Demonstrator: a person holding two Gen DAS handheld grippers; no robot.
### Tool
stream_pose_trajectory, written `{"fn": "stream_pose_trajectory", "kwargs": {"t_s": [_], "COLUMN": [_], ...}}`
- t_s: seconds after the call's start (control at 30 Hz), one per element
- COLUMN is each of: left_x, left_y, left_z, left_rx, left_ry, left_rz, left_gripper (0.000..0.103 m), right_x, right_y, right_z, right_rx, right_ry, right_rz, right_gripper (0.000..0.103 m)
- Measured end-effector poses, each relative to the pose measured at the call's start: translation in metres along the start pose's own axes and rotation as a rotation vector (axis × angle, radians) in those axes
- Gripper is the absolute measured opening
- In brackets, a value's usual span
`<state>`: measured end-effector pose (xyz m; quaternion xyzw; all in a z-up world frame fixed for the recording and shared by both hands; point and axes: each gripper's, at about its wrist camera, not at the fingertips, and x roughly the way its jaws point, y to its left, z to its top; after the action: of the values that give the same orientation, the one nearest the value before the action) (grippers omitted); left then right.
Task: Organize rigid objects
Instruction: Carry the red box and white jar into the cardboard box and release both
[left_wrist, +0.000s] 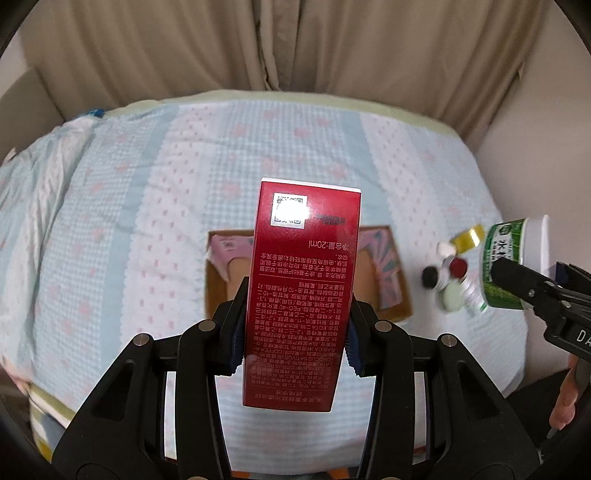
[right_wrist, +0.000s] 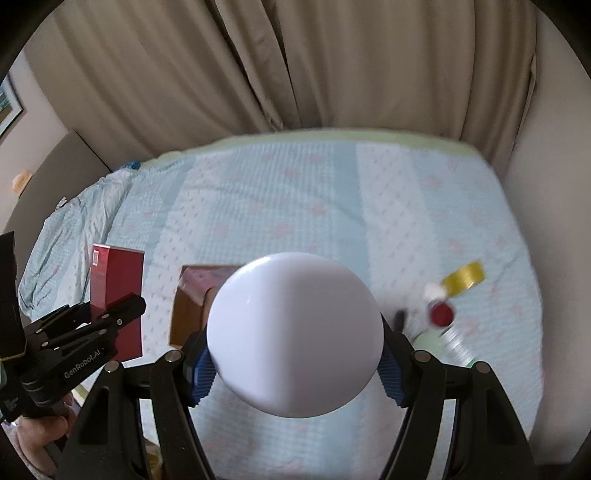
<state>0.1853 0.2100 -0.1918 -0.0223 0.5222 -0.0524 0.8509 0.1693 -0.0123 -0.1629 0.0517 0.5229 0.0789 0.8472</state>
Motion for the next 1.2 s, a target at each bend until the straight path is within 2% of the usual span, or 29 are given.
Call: {"fn": "stream_pose_trajectory", "kwargs": {"t_s": [0.23, 0.4, 0.57, 0.73, 0.87, 1.0, 1.13, 1.17, 1.2], "left_x": [0.057, 0.113, 0.168, 0.218, 0.252, 0.268, 0.270, 0.268, 0.266], "left_y": [0.027, 0.035, 0.033, 0.033, 0.033, 0.034, 0.021, 0.018, 0.014], "left_z": [0.004, 0.009, 0.010, 0.007, 0.004, 0.004, 0.005, 0.005, 0.007], "left_rx": [0.085, 0.173, 0.239, 0.228, 0.235, 0.218, 0.279, 0.293, 0.313], "left_ry": [0.116, 0.209, 0.277, 0.359, 0.423, 0.449, 0.446, 0.440, 0.426], "left_rz": [-0.055, -0.072, -0.055, -0.053, -0.018, -0.006, -0.025, -0.030, -0.029], "left_gripper": [0.039, 0.039, 0.039, 0.039, 0.039, 0.039, 0.039, 0.040, 0.047], "right_x": [0.059, 0.098, 0.146, 0.200, 0.232, 0.249, 0.255, 0.256, 0.258], "right_y": [0.038, 0.049, 0.054, 0.051, 0.049, 0.049, 0.052, 0.052, 0.052], "right_z": [-0.014, -0.020, -0.026, -0.038, -0.044, -0.046, -0.046, -0.046, -0.046], "right_rx": [0.078, 0.075, -0.009, -0.140, -0.189, -0.211, -0.255, -0.264, -0.268], "right_ry": [0.105, 0.157, 0.218, 0.303, 0.338, 0.356, 0.358, 0.356, 0.359], "right_rz": [-0.014, -0.014, -0.057, -0.076, -0.049, -0.014, -0.014, -0.009, 0.006], "right_gripper": [0.068, 0.068, 0.068, 0.068, 0.068, 0.068, 0.068, 0.068, 0.070]}}
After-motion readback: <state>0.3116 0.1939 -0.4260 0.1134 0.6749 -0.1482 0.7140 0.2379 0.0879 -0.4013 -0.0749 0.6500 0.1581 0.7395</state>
